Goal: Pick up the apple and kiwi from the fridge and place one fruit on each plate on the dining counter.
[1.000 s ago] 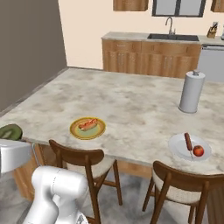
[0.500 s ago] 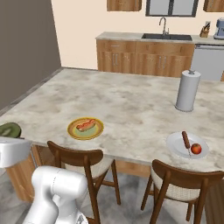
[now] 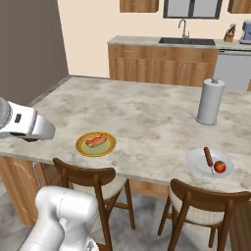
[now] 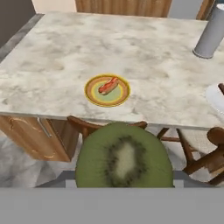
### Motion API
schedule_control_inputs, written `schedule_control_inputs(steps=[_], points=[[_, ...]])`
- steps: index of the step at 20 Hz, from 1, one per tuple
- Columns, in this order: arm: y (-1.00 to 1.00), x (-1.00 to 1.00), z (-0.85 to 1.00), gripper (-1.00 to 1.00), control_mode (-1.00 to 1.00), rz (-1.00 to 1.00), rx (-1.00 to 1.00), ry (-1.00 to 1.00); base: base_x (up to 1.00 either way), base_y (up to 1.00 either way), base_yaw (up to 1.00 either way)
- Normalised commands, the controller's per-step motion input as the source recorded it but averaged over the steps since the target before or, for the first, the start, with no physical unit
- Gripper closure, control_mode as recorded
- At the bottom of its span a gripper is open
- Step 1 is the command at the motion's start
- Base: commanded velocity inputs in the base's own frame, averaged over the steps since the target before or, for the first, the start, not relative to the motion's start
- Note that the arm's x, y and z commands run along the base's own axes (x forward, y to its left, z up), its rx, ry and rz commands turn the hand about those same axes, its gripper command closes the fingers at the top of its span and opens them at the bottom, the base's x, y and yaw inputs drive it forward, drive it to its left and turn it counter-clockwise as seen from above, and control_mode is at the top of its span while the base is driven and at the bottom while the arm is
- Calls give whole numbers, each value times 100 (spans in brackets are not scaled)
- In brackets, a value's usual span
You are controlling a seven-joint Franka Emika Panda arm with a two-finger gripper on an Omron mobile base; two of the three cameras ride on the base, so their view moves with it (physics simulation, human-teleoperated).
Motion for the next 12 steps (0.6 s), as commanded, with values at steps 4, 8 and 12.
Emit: schedule_control_inputs(steps=[4, 8, 12], points=[[0, 81, -59, 100, -100, 8, 0, 36, 0, 0, 0], [-1, 60, -63, 100, -100, 6, 0, 27, 0, 0, 0], [-4, 68, -51, 100, -100, 3, 0, 20, 0, 0, 0]])
